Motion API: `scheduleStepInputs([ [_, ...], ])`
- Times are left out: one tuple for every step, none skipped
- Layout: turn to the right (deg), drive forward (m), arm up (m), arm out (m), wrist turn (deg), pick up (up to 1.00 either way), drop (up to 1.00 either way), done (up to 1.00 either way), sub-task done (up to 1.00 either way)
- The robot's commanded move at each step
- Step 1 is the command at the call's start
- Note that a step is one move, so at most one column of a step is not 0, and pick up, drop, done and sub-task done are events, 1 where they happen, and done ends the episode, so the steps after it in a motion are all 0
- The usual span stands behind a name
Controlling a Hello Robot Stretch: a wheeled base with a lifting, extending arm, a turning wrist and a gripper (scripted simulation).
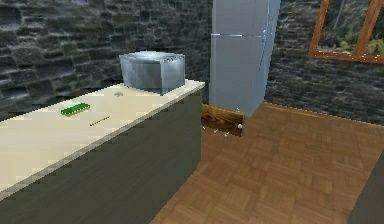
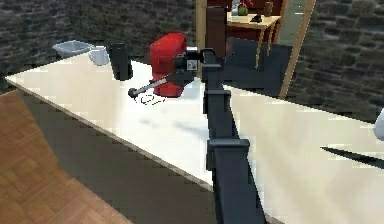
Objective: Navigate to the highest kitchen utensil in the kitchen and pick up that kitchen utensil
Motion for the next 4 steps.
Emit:
scheduleStepInputs([
  [0.0, 0.0, 0.06, 0.0, 0.0, 0.0, 0.0, 0.0, 0.0],
  [0.0, 0.0, 0.0, 0.0, -45.0, 0.0, 0.0, 0.0, 0.0],
  [0.0, 0.0, 0.0, 0.0, -30.0, 0.0, 0.0, 0.0, 0.0],
  [0.0, 0.0, 0.0, -0.48, 0.0, 0.0, 0.0, 0.0, 0.0],
])
